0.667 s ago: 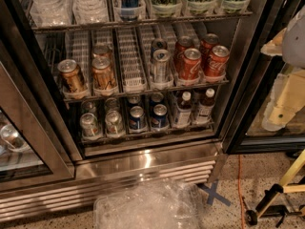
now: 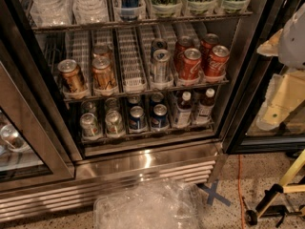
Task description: Pick orange can from middle shelf of fridge
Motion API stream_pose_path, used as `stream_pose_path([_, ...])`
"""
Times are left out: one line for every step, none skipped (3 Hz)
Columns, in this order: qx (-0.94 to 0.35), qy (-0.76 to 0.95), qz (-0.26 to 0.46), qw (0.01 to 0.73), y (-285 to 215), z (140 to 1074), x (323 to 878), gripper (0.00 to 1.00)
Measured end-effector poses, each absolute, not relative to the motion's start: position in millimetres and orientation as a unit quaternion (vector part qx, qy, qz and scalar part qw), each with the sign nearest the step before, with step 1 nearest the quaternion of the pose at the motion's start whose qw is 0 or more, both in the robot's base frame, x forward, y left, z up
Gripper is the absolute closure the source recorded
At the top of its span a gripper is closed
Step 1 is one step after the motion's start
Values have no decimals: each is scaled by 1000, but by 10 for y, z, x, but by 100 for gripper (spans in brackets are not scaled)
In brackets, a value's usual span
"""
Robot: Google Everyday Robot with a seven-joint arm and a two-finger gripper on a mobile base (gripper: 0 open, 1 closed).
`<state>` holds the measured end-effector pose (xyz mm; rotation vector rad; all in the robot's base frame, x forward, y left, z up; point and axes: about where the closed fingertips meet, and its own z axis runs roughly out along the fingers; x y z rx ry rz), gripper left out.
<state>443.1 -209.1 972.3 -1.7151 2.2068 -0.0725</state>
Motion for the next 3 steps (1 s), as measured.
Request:
stream_pose_path([-574, 793, 41, 201, -1834, 9318, 4465, 0])
stream_pose_path([-521, 808, 124, 248, -1314, 8948, 4658, 0])
stream_pose_path([-507, 805, 118, 284, -1234, 9020, 4837, 0])
